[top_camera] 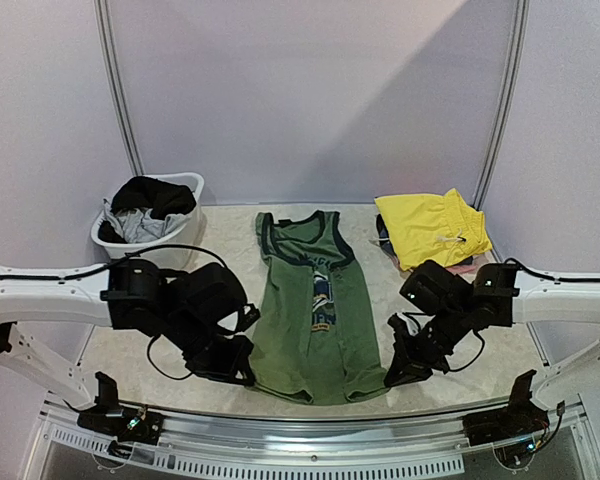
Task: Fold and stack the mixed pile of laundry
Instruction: Pick up the 2/3-rectangle-folded tank top, then fold the 2/3-rectangle-folded tank top at the center of the board, then pick up the rectangle-folded tank top from the center of the board.
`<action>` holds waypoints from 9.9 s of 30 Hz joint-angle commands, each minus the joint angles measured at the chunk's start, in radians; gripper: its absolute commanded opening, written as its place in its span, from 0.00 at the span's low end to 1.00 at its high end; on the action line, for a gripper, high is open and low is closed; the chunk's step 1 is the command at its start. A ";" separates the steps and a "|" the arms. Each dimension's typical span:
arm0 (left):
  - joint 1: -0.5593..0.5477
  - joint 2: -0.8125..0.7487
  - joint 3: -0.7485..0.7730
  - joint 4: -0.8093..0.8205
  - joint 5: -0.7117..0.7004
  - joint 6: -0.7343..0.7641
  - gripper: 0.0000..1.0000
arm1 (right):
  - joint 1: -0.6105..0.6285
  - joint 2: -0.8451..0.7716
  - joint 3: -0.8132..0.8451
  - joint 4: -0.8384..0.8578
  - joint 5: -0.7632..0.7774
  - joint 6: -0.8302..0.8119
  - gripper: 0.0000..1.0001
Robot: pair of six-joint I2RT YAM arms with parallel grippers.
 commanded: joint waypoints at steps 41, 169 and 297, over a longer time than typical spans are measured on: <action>0.237 -0.054 0.164 -0.224 -0.093 -0.028 0.00 | 0.069 0.281 0.547 -0.251 0.414 0.008 0.00; 0.658 -0.164 0.096 -0.328 -0.161 0.302 0.84 | -0.187 1.147 1.161 -0.062 0.312 -0.452 0.23; 0.556 0.184 -0.368 0.580 0.168 0.182 0.00 | -0.262 0.424 -0.110 0.641 -0.067 -0.121 0.00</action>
